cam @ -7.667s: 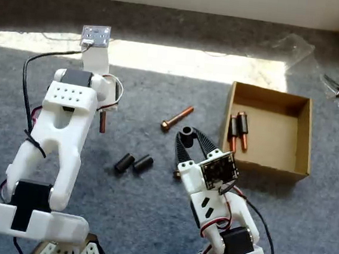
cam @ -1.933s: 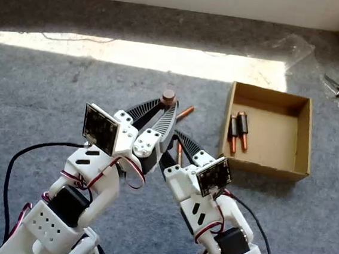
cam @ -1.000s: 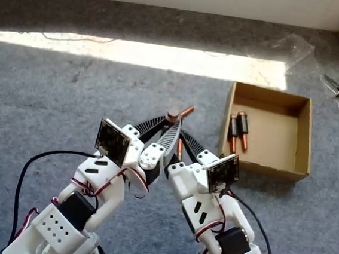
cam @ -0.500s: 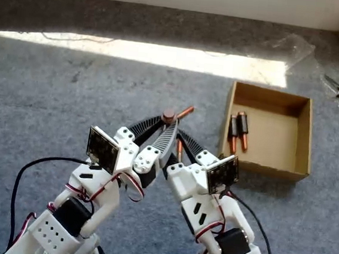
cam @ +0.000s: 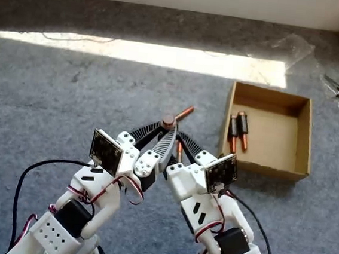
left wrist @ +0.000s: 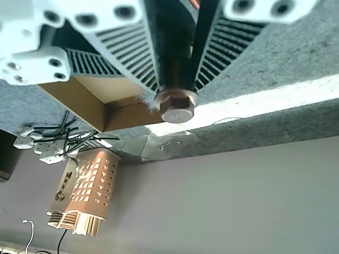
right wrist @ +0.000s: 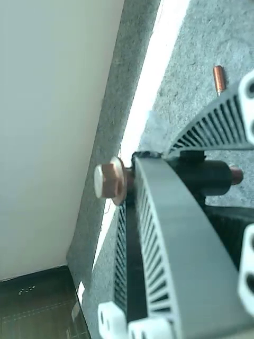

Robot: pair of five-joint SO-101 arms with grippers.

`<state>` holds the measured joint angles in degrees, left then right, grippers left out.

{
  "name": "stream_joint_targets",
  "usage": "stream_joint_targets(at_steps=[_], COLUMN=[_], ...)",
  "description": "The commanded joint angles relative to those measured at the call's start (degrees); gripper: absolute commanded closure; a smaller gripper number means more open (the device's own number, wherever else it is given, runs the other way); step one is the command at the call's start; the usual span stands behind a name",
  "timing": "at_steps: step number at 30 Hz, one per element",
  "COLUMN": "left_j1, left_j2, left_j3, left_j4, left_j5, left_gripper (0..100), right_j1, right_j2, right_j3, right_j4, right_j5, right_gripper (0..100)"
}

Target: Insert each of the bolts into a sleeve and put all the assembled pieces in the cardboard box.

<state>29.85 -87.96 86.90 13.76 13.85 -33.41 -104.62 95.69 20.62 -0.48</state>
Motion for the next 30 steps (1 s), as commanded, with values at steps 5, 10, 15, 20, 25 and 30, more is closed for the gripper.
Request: stream_joint_targets(at_steps=[5, 10, 15, 20, 25, 30], left_j1=[-0.31, -0.31, -0.31, 0.04, 1.01, 0.92], left_j2=[-0.92, -0.84, -0.66, -0.48, -0.84, -0.92], left_j3=[-0.48, -0.57, -0.75, -0.75, -0.31, -0.31], left_j4=[-0.18, -0.18, 0.0, 0.0, 0.09, 0.09], left_j5=[0.35, 0.35, 0.35, -2.99, -6.07, -5.19], left_gripper=[100, 100, 100, 98, 81, 79], right_j1=[1.71, 1.71, 1.71, 1.71, 1.63, 1.63], right_j2=[-0.75, -0.75, -0.75, -0.75, -0.75, -0.75], right_j3=[8.22, 8.22, 8.22, 8.22, 8.22, 8.22], right_j4=[-0.22, -0.22, -0.22, -0.22, -0.22, -0.22], right_j5=[-0.35, -0.35, -0.35, -0.35, -0.35, -0.35], right_gripper=[99.3, 99.3, 99.3, 99.3, 99.3, 99.3])
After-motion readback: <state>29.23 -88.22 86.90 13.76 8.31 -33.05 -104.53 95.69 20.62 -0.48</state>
